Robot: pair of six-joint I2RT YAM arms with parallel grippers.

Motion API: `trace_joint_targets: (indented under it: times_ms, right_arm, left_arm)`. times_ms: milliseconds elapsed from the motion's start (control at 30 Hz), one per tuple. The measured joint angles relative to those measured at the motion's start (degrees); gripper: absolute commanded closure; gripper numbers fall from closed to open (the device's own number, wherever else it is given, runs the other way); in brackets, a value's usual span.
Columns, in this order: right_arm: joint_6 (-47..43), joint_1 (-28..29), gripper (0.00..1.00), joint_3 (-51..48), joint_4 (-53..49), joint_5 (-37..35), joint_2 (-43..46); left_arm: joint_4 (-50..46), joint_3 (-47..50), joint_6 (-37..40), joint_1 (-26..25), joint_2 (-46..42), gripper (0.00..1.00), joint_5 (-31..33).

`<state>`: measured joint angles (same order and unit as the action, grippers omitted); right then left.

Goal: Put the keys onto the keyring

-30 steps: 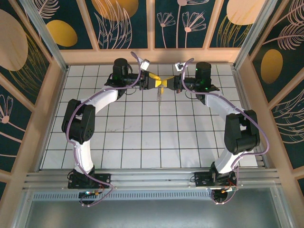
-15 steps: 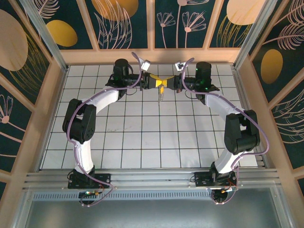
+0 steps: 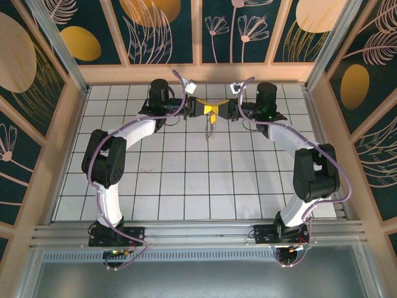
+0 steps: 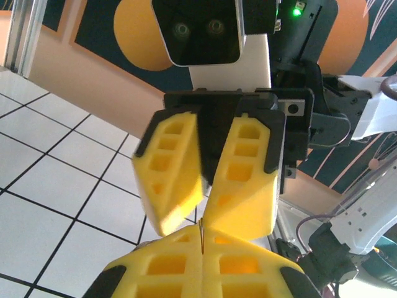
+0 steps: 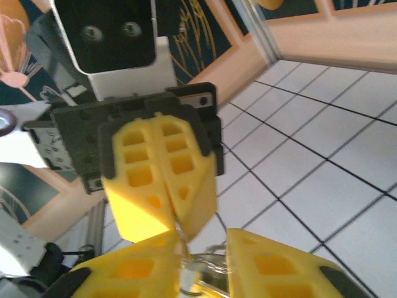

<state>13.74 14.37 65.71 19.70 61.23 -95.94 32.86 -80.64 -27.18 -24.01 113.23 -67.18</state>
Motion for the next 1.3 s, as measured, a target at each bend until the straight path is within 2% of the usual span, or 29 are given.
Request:
trace_joint_targets:
  times_ms: [400, 633, 1033, 1300]
  right_arm:
    - [8.98, -2.14, 0.60, -18.05, 14.60, -12.39, 14.49]
    - [11.76, -1.18, 0.53, -26.16, 21.44, -17.31, 16.09]
    - [11.89, 3.45, 0.52, -26.97, 27.23, -17.25, 15.78]
    - [10.99, 5.97, 0.57, -24.81, 27.39, -17.25, 12.13]
  left_arm:
    - [13.44, 8.70, -9.03, -0.66, -2.78, 1.00, 4.68]
    - [21.64, 10.27, -14.64, -1.20, -3.63, 1.00, 6.19]
    - [24.94, 10.60, -17.46, -2.82, -4.15, 1.00, 6.14]
    - [25.27, 10.60, -17.53, -3.02, -4.35, 1.00, 6.16]
